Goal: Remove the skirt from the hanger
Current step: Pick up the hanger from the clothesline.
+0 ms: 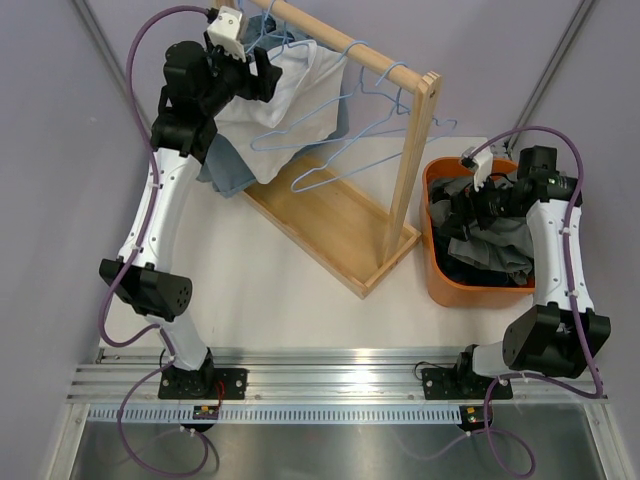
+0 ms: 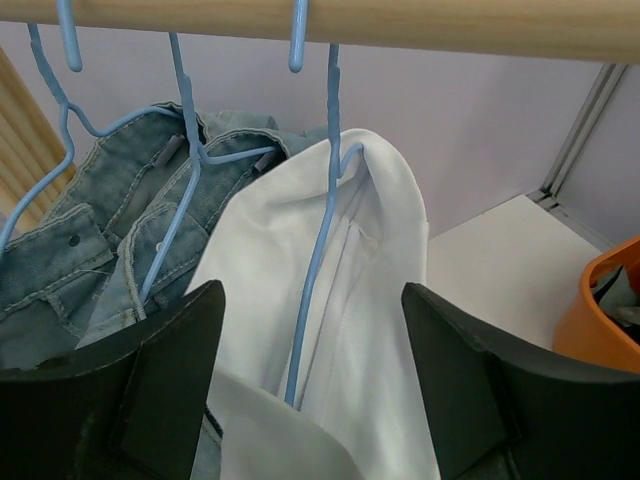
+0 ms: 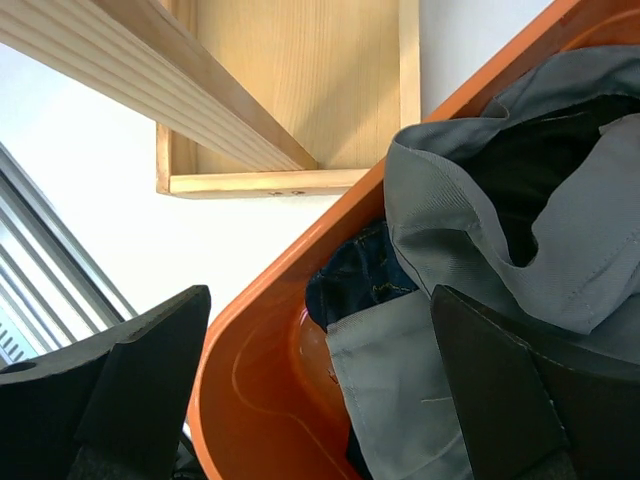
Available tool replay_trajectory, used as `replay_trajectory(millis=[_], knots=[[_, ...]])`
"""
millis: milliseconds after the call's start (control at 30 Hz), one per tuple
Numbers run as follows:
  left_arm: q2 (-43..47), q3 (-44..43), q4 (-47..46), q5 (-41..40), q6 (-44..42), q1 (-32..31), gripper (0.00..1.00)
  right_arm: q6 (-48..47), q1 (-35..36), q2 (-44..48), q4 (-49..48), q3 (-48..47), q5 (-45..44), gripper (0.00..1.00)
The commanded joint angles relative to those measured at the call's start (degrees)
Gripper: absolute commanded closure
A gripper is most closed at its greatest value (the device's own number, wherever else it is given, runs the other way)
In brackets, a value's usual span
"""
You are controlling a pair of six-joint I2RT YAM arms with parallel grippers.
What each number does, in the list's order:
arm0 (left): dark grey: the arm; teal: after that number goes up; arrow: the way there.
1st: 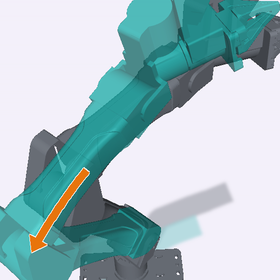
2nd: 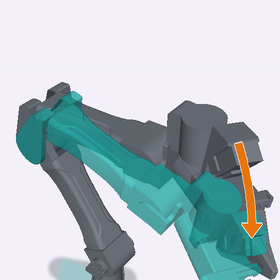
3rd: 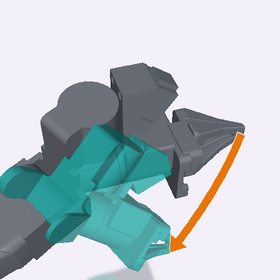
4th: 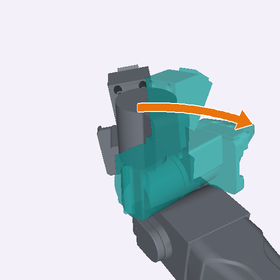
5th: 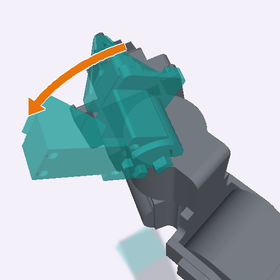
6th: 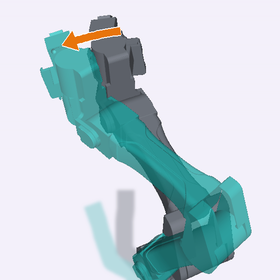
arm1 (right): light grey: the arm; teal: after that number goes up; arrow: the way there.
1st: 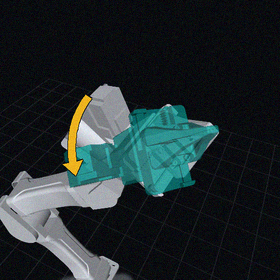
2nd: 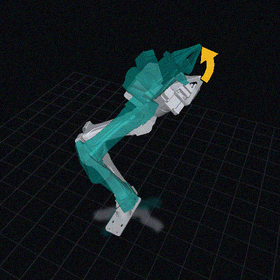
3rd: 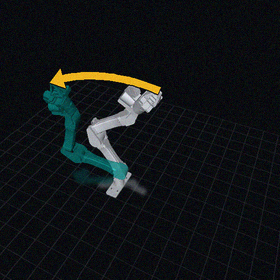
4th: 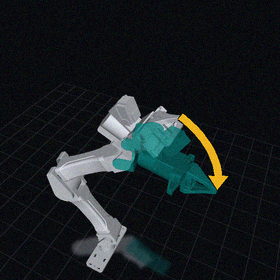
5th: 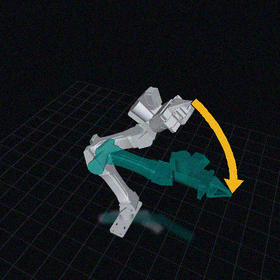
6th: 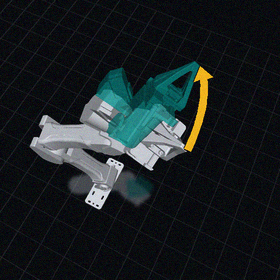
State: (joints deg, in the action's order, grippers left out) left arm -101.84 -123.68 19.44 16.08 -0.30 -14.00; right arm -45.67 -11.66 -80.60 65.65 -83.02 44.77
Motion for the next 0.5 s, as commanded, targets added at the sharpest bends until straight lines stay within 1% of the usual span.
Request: replay_trajectory(millis=[0, 200, 367, 400, 433, 467], knots=[[0.24, -1.83, -3.19, -1.74, -5.32, 0.20, 0.27, -0.83, -0.47, 1.76, -1.75, 0.75, 3.47, 0.01], [0.59, 0.27, -0.81, -4.12, -8.84, 0.29, 0.37, 0.14, -0.56, 1.67, -2.63, 2.51, 5.23, 0.00], [0.59, 3.26, -0.19, -5.53, -10.60, 0.20, 0.42, 1.02, -0.64, 1.67, -3.24, 3.22, 6.03, 0.00], [0.59, 3.62, -0.54, -5.35, -10.69, 0.29, 0.45, 1.46, -0.73, 1.50, -3.33, 3.31, 6.37, 0.00], [0.51, 3.88, -0.72, -5.35, -10.60, 0.29, 0.56, 1.55, -0.73, 1.50, -3.33, 3.31, 6.55, 0.01], [0.24, 3.88, -0.81, -5.35, -10.26, 0.20, 0.64, 1.72, -0.73, 1.32, -3.42, 3.31, 6.82, 0.01]])
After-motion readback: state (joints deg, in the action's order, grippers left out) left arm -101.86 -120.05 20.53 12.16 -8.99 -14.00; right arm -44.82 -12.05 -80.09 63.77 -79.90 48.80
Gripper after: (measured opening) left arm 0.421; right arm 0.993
